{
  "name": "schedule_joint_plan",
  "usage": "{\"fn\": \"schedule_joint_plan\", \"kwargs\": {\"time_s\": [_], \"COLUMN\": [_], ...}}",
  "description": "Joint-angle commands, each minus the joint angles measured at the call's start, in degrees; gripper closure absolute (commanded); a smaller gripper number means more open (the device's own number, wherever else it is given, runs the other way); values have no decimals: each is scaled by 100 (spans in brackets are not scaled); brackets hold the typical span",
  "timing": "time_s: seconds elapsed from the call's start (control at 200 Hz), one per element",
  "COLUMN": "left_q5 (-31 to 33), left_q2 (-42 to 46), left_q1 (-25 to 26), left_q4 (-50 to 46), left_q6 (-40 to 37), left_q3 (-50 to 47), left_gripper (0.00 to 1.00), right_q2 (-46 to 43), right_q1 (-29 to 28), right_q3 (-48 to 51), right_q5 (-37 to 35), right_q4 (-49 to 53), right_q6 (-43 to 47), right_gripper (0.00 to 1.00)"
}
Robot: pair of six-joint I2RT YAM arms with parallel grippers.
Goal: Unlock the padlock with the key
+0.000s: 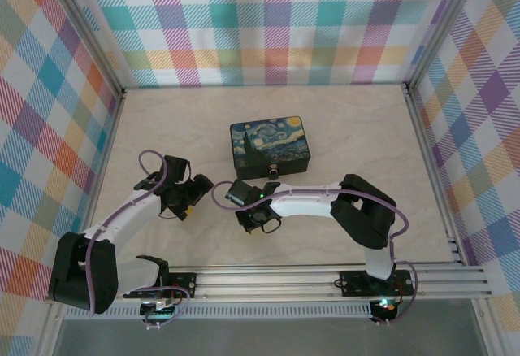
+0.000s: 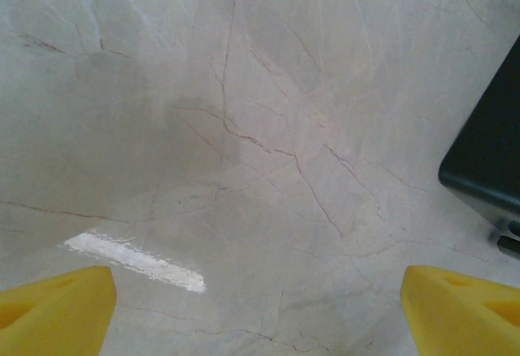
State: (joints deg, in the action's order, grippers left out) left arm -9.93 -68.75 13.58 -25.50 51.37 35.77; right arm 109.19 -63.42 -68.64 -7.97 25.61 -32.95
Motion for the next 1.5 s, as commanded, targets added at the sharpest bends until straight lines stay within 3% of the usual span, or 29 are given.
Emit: {"fn": "schedule_joint_plan", "kwargs": {"time_s": [0.0,0.21,0.38,0.655,0.88,1.18,1.29,1.495], "left_q5": [-107,-288,-447,-817,-818,-733,-770,-614], "left_q2": [90,-325,-785,-1471,-1843,-1896,-1905,-1806], "left_q1": [66,995,1503,1790,2011,2308,2368,2368], "left_q4": [-40,504,1178,2199,2776,2652,2602,2283], "left_q6": [-99,372,913,1794,2568,2094,2008,1908], "left_q3": [-86,-129,35,297,545,1272,1261,1087], "left_gripper": [11,12,12,13,14,22,27,29], "right_q2": [110,-621,-1182,-1989,-2191,-2075,-2092,-2193], "right_q1": [204,538,768,1221,1308,1305,1308,1371], "right_q3": [433,1150,1728,2539,2593,2375,2362,2392], "right_q5": [-42,324,763,1451,1594,1680,1651,1585], "right_q4": [-143,-1106,-1897,-2838,-2757,-2565,-2561,-2526], "right_q6": [-166,-343,-331,-309,-29,61,61,-15], "right_gripper": [87,96,96,97,96,95,95,95]}}
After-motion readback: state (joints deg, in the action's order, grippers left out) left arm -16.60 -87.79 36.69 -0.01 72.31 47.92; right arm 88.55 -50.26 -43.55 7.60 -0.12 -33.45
